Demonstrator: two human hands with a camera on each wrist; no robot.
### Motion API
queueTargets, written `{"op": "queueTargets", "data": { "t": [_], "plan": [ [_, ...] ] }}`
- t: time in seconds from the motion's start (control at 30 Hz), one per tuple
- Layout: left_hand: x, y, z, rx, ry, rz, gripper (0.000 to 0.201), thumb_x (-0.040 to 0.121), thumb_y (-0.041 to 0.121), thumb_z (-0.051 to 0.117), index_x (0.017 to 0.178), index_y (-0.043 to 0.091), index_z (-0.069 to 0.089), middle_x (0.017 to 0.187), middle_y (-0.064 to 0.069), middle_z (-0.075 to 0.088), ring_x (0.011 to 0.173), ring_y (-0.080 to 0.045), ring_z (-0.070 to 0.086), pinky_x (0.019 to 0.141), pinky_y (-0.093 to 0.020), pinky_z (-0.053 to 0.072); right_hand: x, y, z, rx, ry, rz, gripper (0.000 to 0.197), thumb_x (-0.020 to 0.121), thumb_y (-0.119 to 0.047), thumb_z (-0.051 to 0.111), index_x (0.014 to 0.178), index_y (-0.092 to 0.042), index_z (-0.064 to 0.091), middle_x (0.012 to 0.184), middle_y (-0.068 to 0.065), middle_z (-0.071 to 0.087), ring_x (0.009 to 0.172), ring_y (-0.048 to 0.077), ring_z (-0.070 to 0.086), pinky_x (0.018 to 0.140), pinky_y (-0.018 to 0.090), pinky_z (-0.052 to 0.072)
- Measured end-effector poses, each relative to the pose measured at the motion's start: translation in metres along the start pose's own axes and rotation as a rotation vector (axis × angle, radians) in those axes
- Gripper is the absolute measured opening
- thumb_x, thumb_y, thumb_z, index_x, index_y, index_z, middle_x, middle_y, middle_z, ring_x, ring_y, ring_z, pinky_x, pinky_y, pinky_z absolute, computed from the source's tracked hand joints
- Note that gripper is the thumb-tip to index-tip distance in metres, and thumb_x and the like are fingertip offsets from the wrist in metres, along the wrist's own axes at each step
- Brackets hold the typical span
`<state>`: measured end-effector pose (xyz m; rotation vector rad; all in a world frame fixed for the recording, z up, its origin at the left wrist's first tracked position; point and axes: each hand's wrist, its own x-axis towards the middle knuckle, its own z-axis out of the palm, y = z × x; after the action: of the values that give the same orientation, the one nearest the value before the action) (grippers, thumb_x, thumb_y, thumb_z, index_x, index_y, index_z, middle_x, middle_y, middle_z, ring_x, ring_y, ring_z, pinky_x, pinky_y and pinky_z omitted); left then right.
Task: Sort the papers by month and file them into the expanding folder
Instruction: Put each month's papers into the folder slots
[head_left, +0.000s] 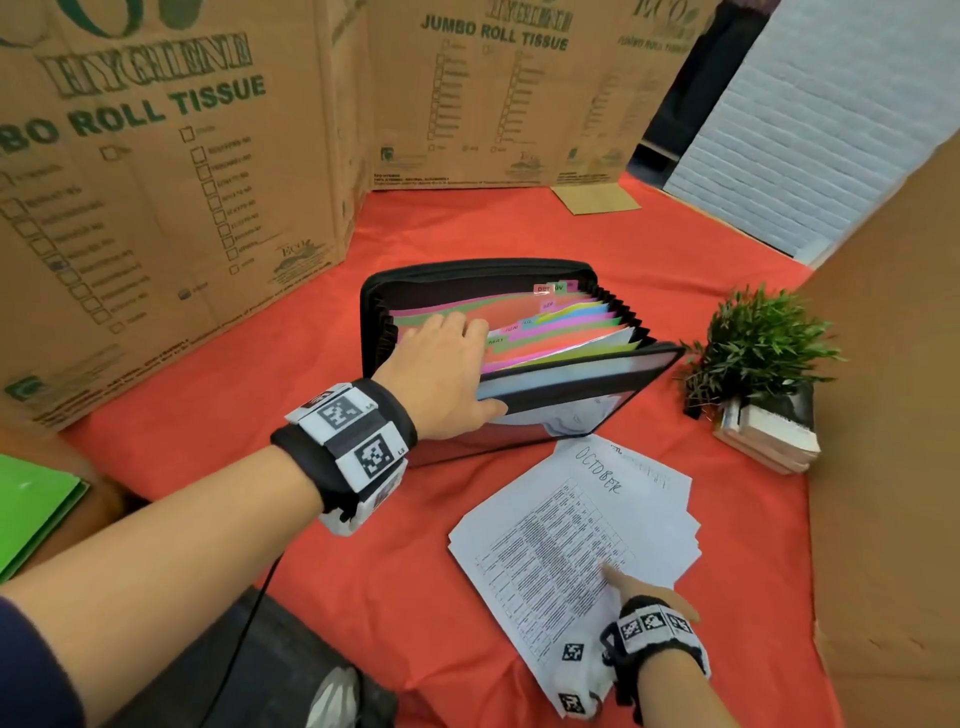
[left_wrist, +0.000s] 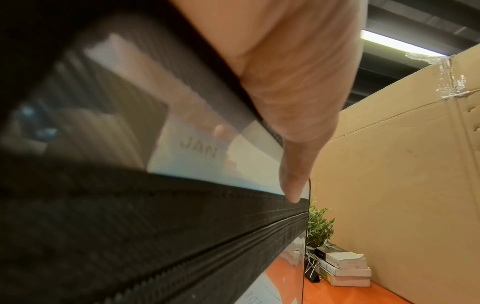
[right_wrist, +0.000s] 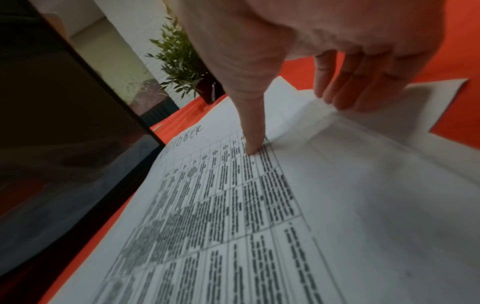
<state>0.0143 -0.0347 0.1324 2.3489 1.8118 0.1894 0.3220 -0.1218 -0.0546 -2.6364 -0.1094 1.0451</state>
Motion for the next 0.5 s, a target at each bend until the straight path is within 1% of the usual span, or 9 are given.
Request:
{"op": "queueTargets", "data": {
  "t": [0.03, 0.07, 0.13, 0.17, 0.23, 0.3, 0.4, 0.43, 0.5],
  "plan": [
    [0.000, 0.000, -0.001, 0.016, -0.010, 0.000, 0.076, 0.077, 0.065, 0.062, 0.130, 0.014, 0.043, 0.124, -0.006, 0.048, 0.113, -0.027, 0.047, 0.091, -0.042, 0.040, 0.006, 0.004, 0.000, -0.033, -0.012, -0.027, 0.129, 0.048, -0.061, 0.086, 0.142, 0.004, 0.028, 0.139, 0.022, 0.045, 0.120, 0.040, 0.051, 0.098, 0.048, 0.047],
    [0.000, 0.001, -0.001, 0.031, -0.021, 0.000, 0.076, 0.078, 0.065, 0.061, 0.131, 0.013, 0.044, 0.125, -0.006, 0.048, 0.113, -0.027, 0.046, 0.091, -0.042, 0.040, 0.009, 0.007, -0.003, -0.025, -0.008, -0.050, 0.120, 0.048, -0.062, 0.085, 0.137, 0.003, 0.039, 0.131, 0.020, 0.052, 0.113, 0.039, 0.056, 0.095, 0.046, 0.049],
    [-0.001, 0.001, -0.002, 0.053, -0.045, -0.002, 0.075, 0.080, 0.066, 0.058, 0.131, 0.012, 0.048, 0.125, -0.007, 0.049, 0.115, -0.027, 0.046, 0.093, -0.042, 0.040, 0.003, 0.010, -0.012, 0.038, -0.025, -0.082, 0.081, 0.065, -0.043, 0.084, 0.122, 0.006, 0.054, 0.109, 0.020, 0.062, 0.095, 0.036, 0.061, 0.086, 0.041, 0.051],
    [-0.001, 0.001, -0.003, 0.059, -0.053, -0.003, 0.075, 0.081, 0.067, 0.057, 0.131, 0.012, 0.049, 0.126, -0.007, 0.049, 0.115, -0.027, 0.046, 0.093, -0.042, 0.040, 0.003, 0.012, -0.015, 0.058, -0.039, -0.117, 0.064, 0.074, -0.033, 0.080, 0.118, 0.007, 0.058, 0.103, 0.020, 0.064, 0.088, 0.034, 0.061, 0.085, 0.040, 0.051],
    [0.000, 0.001, -0.003, 0.060, -0.062, -0.003, 0.075, 0.081, 0.067, 0.056, 0.132, 0.012, 0.051, 0.126, -0.007, 0.050, 0.116, -0.027, 0.046, 0.094, -0.043, 0.041, 0.009, 0.015, -0.021, 0.094, -0.070, -0.202, 0.042, 0.085, -0.025, 0.072, 0.114, 0.004, 0.062, 0.106, 0.023, 0.065, 0.084, 0.029, 0.057, 0.086, 0.039, 0.051],
    [0.000, 0.002, -0.004, 0.060, -0.071, -0.006, 0.076, 0.081, 0.067, 0.056, 0.133, 0.012, 0.051, 0.127, -0.007, 0.049, 0.116, -0.027, 0.046, 0.094, -0.043, 0.041, 0.004, 0.020, -0.025, 0.123, -0.005, -0.298, 0.024, 0.086, -0.021, 0.071, 0.102, -0.004, 0.067, 0.098, 0.017, 0.065, 0.085, 0.027, 0.055, 0.089, 0.037, 0.047],
    [0.001, 0.002, -0.005, 0.062, -0.079, -0.015, 0.076, 0.081, 0.067, 0.056, 0.133, 0.012, 0.051, 0.126, -0.008, 0.049, 0.115, -0.027, 0.046, 0.094, -0.043, 0.041, -0.004, 0.029, -0.031, 0.075, 0.135, -0.503, 0.009, 0.086, -0.015, 0.070, 0.086, -0.006, 0.069, 0.084, 0.010, 0.063, 0.095, 0.033, 0.059, 0.090, 0.033, 0.042],
    [0.002, 0.002, -0.005, 0.062, -0.083, -0.017, 0.076, 0.081, 0.067, 0.056, 0.133, 0.012, 0.051, 0.126, -0.008, 0.049, 0.115, -0.028, 0.045, 0.094, -0.043, 0.041, -0.006, 0.035, -0.032, 0.021, 0.166, -0.572, 0.010, 0.088, -0.014, 0.067, 0.085, -0.005, 0.070, 0.083, 0.012, 0.066, 0.098, 0.035, 0.059, 0.086, 0.031, 0.038],
    [0.002, 0.003, -0.005, 0.061, -0.091, -0.021, 0.076, 0.081, 0.067, 0.056, 0.133, 0.011, 0.051, 0.126, -0.008, 0.049, 0.116, -0.028, 0.045, 0.095, -0.044, 0.041, -0.005, 0.048, -0.033, -0.084, 0.232, -0.636, 0.014, 0.091, -0.014, 0.061, 0.091, -0.007, 0.073, 0.090, 0.017, 0.071, 0.098, 0.038, 0.060, 0.079, 0.031, 0.035]
  ]
}}
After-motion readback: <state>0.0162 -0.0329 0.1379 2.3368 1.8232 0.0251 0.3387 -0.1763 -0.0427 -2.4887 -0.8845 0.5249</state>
